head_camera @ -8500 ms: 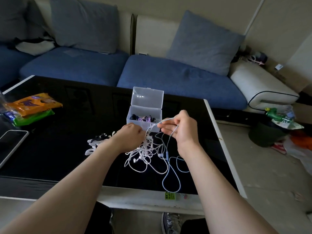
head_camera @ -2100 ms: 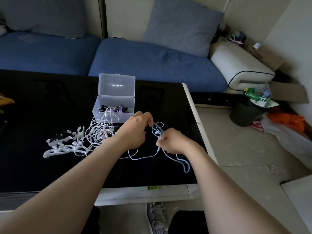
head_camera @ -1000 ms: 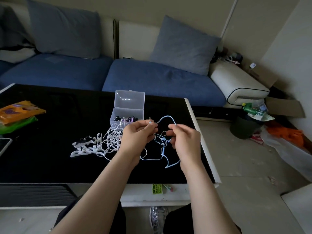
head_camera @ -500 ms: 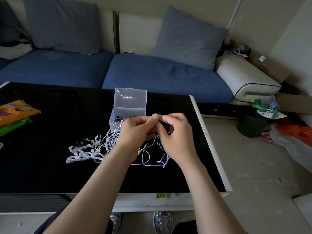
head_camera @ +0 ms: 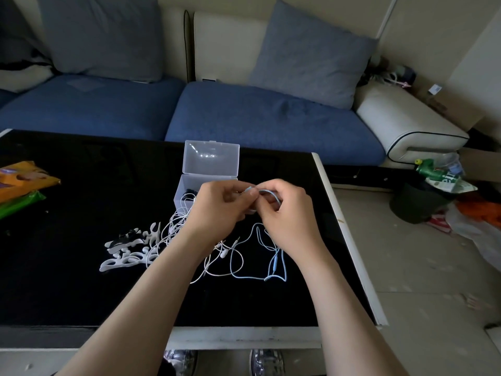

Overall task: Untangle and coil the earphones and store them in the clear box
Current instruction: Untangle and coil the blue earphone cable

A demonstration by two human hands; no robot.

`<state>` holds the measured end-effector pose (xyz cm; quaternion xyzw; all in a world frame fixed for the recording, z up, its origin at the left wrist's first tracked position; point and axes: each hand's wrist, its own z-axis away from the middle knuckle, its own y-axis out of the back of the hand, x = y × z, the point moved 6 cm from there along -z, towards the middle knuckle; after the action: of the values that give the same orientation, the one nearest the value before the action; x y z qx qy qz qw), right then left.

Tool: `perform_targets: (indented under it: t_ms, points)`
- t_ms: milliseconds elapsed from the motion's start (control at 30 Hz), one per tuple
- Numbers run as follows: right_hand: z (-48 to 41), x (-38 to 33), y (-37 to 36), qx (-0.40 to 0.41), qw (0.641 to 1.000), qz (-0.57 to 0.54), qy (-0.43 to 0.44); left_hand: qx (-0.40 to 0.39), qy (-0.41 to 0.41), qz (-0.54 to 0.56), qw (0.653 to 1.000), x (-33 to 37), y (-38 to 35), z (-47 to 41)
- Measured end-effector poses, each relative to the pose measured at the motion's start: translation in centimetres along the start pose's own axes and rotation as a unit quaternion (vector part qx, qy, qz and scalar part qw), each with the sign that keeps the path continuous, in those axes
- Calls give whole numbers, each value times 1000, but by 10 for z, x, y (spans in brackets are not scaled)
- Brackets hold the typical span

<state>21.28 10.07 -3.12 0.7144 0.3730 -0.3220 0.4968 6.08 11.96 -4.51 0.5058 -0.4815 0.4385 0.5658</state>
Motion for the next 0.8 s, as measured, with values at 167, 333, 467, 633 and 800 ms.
perform_targets:
  t_ms: [167, 333, 467, 633, 800]
  points:
    - [-5, 1, 1, -1, 1000, 7, 11, 6, 14, 1, 1000, -5, 5, -7]
    - [-10, 2, 3, 42, 999, 25, 7, -65, 55, -15, 996, -7, -4, -6]
    - [-11, 10, -3, 44, 997, -25, -52, -17, 107, 31, 994, -13, 3, -7]
    - [-10, 24, -4, 54, 985, -96, -135, 40, 158, 244, 956, -14, 8, -6]
    - [-9, 17, -7, 2, 989, -97, -114, 14, 158, 313, 936, -3, 9, -5]
